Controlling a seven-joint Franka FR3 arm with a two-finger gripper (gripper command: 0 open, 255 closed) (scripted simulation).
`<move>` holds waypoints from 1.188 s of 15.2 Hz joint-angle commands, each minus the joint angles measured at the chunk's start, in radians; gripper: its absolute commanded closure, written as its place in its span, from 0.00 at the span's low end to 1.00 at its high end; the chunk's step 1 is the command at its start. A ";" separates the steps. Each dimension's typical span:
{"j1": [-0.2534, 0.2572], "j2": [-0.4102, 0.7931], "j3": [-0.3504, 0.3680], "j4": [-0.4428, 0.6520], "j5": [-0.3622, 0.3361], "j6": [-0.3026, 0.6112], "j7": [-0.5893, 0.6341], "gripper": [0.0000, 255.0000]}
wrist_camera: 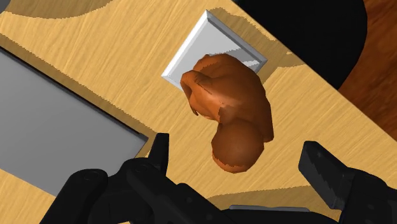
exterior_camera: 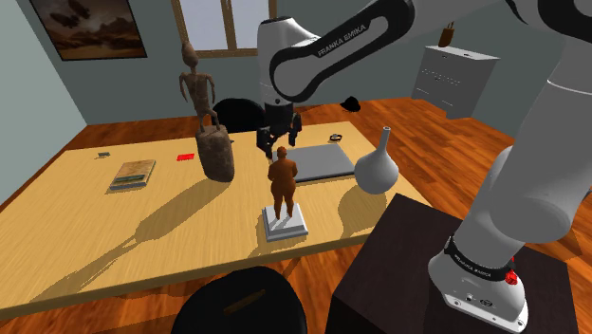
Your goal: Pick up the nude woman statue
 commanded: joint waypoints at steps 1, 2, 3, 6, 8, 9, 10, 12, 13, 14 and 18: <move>0.000 0.006 0.000 -0.004 -0.002 0.011 0.002 0.00; 0.000 0.006 0.000 -0.004 -0.002 0.010 0.002 1.00; 0.000 0.007 0.000 -0.003 -0.002 0.011 0.003 1.00; 0.000 0.006 0.000 -0.005 -0.002 0.011 0.002 1.00; 0.001 0.005 0.001 -0.006 -0.002 0.011 0.003 1.00; 0.001 0.004 0.001 -0.006 -0.002 0.011 0.003 1.00; 0.001 0.004 0.000 -0.007 -0.002 0.011 0.003 1.00; 0.000 0.001 0.000 0.003 0.000 -0.002 0.000 1.00; 0.000 -0.005 0.000 0.011 0.002 -0.015 -0.001 1.00; 0.000 -0.010 0.000 0.019 0.003 -0.028 -0.003 1.00; 0.000 -0.029 0.000 0.052 0.009 -0.080 -0.009 1.00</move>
